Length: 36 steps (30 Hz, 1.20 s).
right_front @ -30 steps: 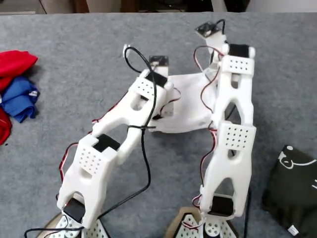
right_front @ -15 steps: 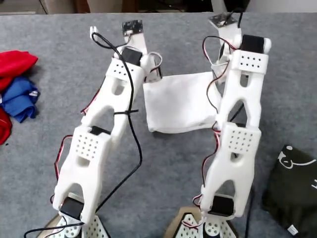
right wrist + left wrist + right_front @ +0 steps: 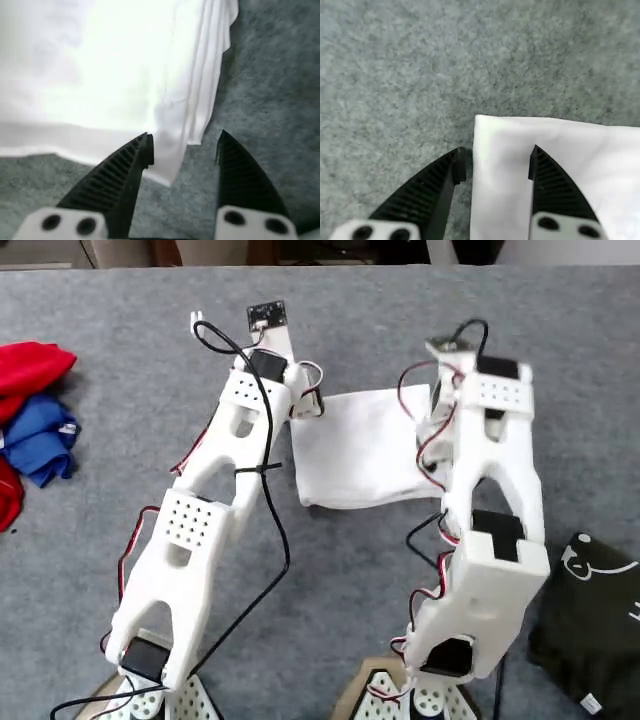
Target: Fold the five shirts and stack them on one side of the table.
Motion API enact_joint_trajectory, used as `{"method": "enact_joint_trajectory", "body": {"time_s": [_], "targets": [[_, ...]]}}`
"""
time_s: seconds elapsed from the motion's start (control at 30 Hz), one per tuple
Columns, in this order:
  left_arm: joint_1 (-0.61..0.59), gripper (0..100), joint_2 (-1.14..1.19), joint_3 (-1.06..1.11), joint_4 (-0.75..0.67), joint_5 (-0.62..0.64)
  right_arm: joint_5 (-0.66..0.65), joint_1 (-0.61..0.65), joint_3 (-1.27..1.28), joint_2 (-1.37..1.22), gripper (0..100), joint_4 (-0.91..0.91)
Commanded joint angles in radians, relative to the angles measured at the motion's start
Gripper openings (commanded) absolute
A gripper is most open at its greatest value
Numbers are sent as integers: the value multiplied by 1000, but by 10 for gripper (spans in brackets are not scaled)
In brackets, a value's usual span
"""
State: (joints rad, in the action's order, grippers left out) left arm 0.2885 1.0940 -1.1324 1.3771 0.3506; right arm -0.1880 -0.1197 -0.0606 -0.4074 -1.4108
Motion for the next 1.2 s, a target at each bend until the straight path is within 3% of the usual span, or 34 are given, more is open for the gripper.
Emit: {"method": "enact_joint_trajectory", "body": {"time_s": [0.0,0.23,0.47,0.7,1.03,1.17], "targets": [[12,210,-8,-58,-35,5,44,19,82,71,217,92],[11,165,-1,-55,-40,43,6,19,111,-70,214,167],[29,19,13,-52,-94,54,-37,30,-97,-234,202,5],[61,18,25,-57,-87,49,-40,35,-205,-302,2,-60],[66,18,19,-66,-72,49,-23,-44,-262,-205,4,-83],[91,18,-39,-184,95,49,-28,-44,-248,-71,4,-132]]}}
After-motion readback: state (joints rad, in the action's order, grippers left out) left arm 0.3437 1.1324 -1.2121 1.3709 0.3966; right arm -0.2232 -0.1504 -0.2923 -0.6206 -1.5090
